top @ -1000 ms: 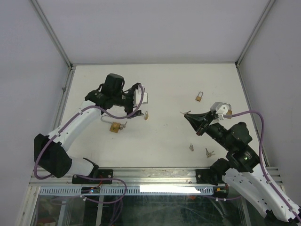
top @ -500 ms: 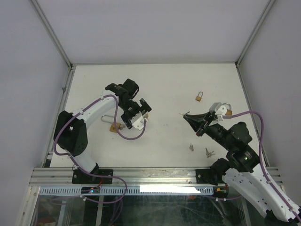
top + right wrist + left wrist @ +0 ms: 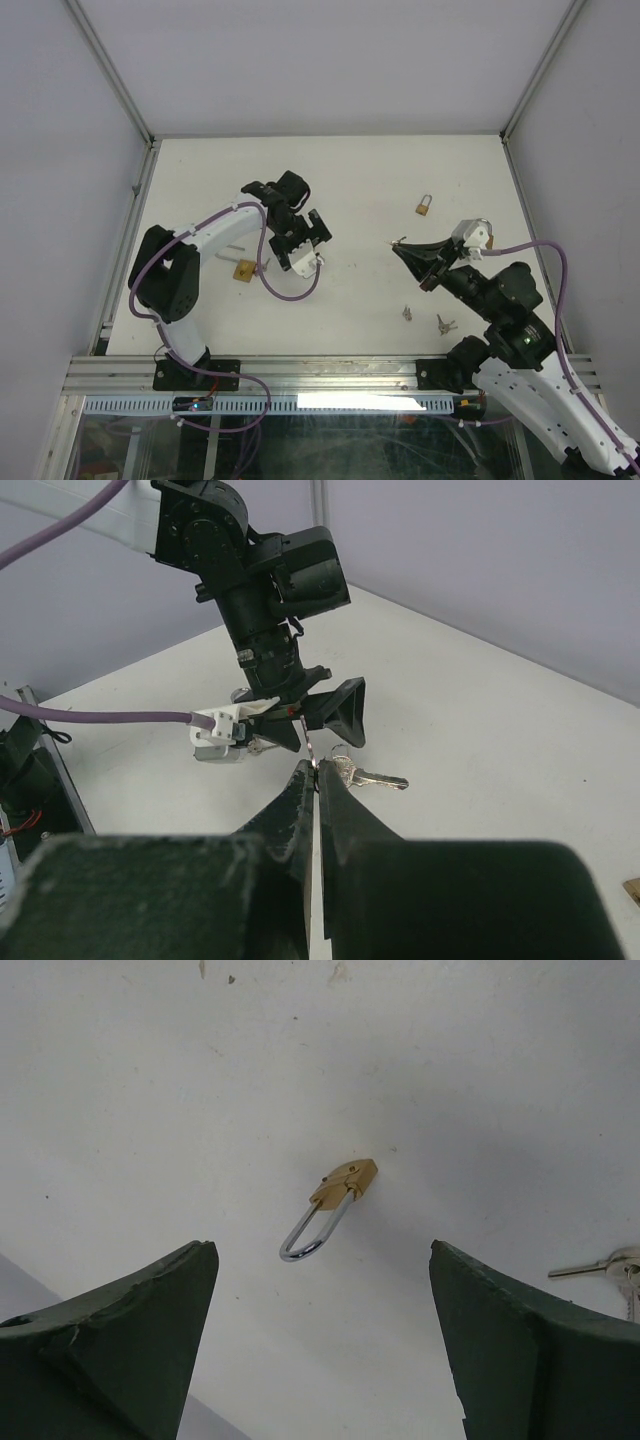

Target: Unlock with the key

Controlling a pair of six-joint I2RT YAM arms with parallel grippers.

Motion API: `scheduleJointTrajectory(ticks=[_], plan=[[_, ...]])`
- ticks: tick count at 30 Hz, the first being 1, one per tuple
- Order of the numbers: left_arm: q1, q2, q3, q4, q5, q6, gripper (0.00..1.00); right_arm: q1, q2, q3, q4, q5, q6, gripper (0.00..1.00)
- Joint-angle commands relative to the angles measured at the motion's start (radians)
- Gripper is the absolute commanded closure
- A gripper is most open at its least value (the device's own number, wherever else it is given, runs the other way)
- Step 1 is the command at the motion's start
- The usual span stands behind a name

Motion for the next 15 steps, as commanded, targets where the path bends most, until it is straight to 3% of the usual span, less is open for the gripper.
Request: scheduleJointTrajectory(ticks=[1,15], plan=[[-0.011,0.001,0.021,0.054,0.000,0.627,0.11,-0.002,-0.034,0.021,0.037,0.005,-0.002,1.00],[-0.028,0.048,-0.048,0.229,0.014,0.627,0.23,-0.001,-0.023,0.033,0.021,-0.005,0.004,1.00]])
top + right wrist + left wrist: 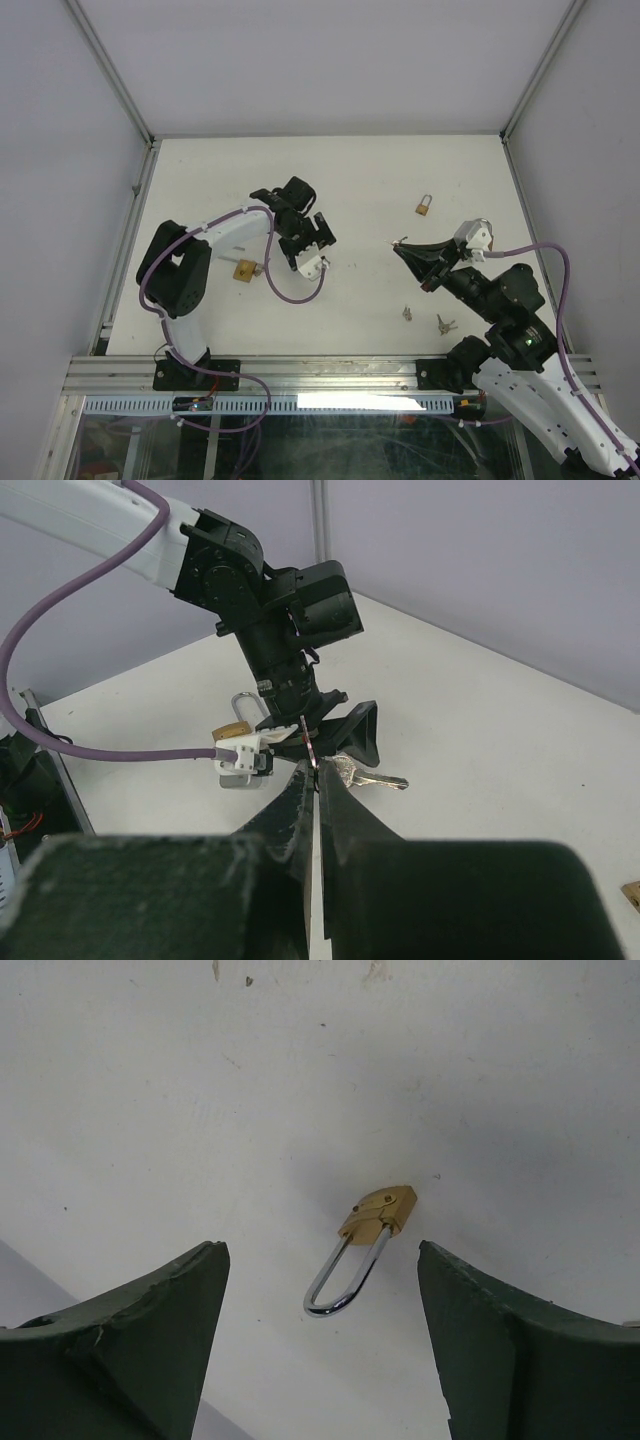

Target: Unlock with the key

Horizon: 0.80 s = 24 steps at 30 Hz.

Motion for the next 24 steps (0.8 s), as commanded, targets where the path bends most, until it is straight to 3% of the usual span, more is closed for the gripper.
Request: scheduleJointTrajectory(ticks=[1,9,14,19,24], plan=[[-0.008,0.005,-0.004,0.071,0.020,0.621,0.23,-0.002,0.000,0.036,0.016,-0.008,0.005,1.00],[-0.013,0.013,-0.008,0.064,0.013,0.622,0.43,-0.002,-0.003,0.034,0.011,-0.008,0.004,1.00],[-0.015,0.006,-0.023,0.063,-0.004,0.621,0.47,-0.003,-0.010,0.035,0.008,-0.002,0.004,1.00],[-0.024,0.005,-0.036,0.062,-0.018,0.621,0.65,-0.002,-0.012,0.035,0.008,-0.004,0.004,1.00],[-0.029,0.007,-0.031,0.059,-0.036,0.620,0.68,-0.002,-0.014,0.036,0.011,-0.009,0.005,1.00]])
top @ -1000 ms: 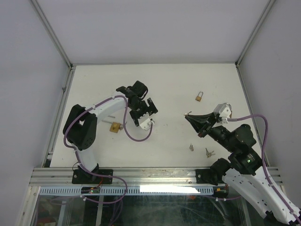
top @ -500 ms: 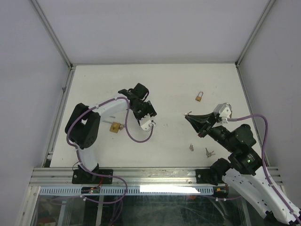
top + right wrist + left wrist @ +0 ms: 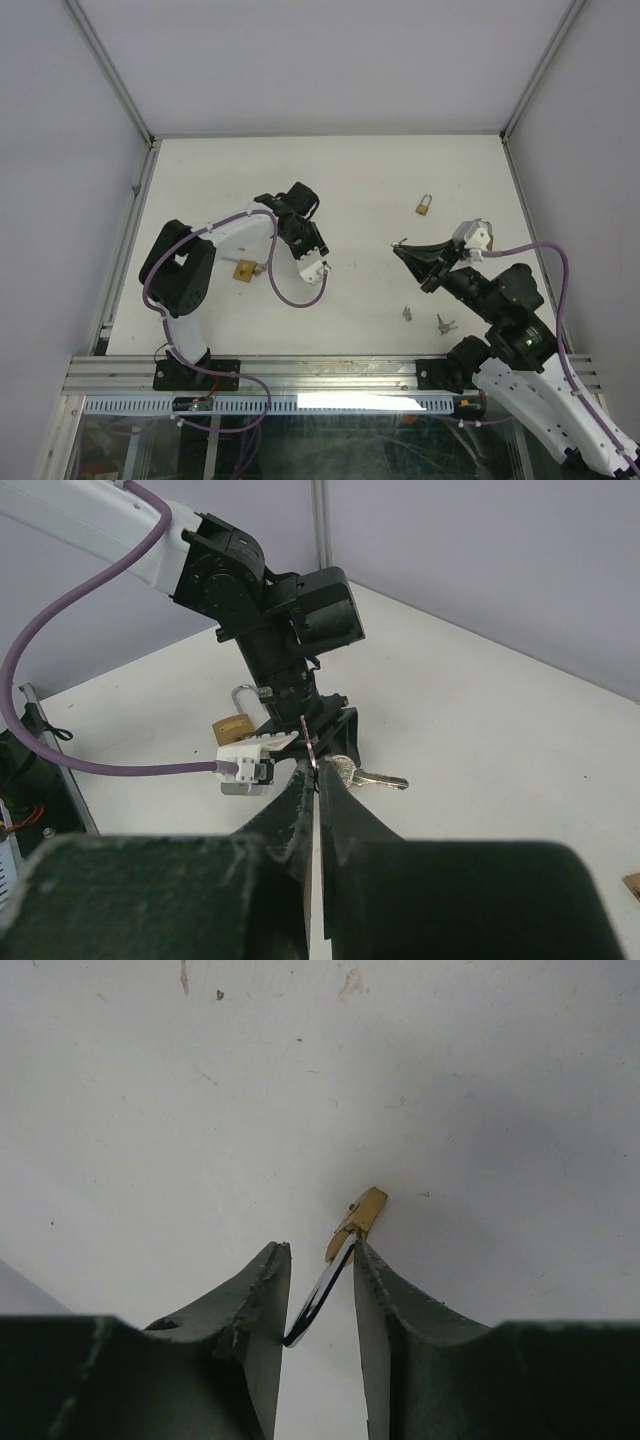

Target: Unlock with the key

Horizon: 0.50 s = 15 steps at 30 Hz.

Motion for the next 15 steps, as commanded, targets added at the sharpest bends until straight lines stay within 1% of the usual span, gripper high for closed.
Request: scheduleJointTrajectory(ticks=[1,4,6,9,13,15], plan=[[-0.010,-0.013,0.005,0.009,-0.005,0.618,0.71,-0.002,-0.015,0.035,0.031,-0.010,0.005,1.00],[-0.017,-0.010,0.007,-0.004,-0.027,0.617,0.79,-0.002,-0.020,0.034,0.031,-0.005,0.005,1.00],[-0.022,-0.009,0.007,-0.016,-0.049,0.617,0.86,-0.002,-0.022,0.034,0.032,-0.004,0.005,1.00],[-0.027,-0.010,0.012,-0.043,-0.075,0.615,0.89,-0.002,-0.024,0.034,0.029,-0.005,0.005,1.00],[-0.029,-0.005,0.025,-0.078,-0.120,0.578,1.00,-0.002,-0.032,0.032,0.026,-0.001,0.007,1.00],[-0.028,-0.009,0.025,-0.078,-0.147,0.535,1.00,-0.002,-0.038,0.031,0.027,0.003,0.008,1.00]])
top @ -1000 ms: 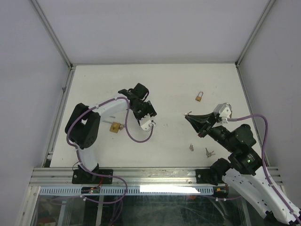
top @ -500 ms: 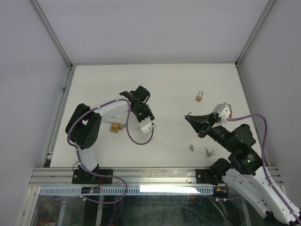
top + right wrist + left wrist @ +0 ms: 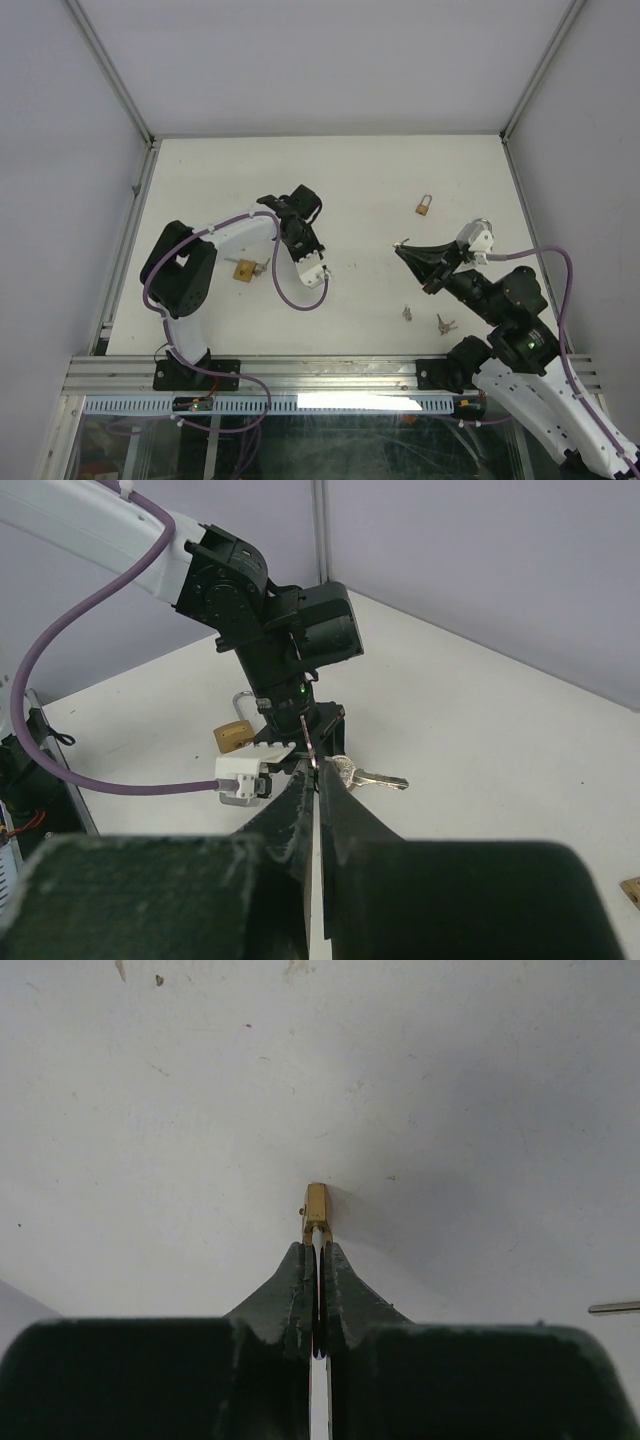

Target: Unlock with the key

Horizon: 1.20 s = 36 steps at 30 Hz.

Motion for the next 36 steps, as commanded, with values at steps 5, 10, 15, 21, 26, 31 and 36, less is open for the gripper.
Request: scheduleJointTrajectory(ticks=[5,10,15,21,26,31,36], plan=[[-0.027,-0.045,0.055,0.000,0.072,0.135,1.00,-0.002,-0.020,0.019,0.033,0.015,0.015,1.00],[-0.018,-0.091,0.156,0.041,0.232,-0.464,1.00,-0.002,0.018,0.014,0.040,0.037,0.024,1.00],[0.055,-0.231,0.155,0.059,0.522,-0.938,1.00,-0.002,0.031,0.008,0.073,-0.006,0.027,1.00],[0.145,-0.436,0.091,0.147,0.901,-1.476,1.00,-0.002,0.048,0.038,0.063,-0.167,-0.009,1.00],[0.221,-0.721,-0.164,0.777,0.934,-2.058,1.00,-0.002,0.155,0.048,0.244,-0.364,0.081,1.00],[0.242,-0.810,-0.306,1.375,1.021,-2.557,1.00,-0.001,0.259,0.094,0.456,-0.422,0.240,1.00],[0.233,-0.923,-0.396,1.447,0.998,-2.526,1.00,0.002,0.310,0.135,0.502,-0.444,0.351,1.00]])
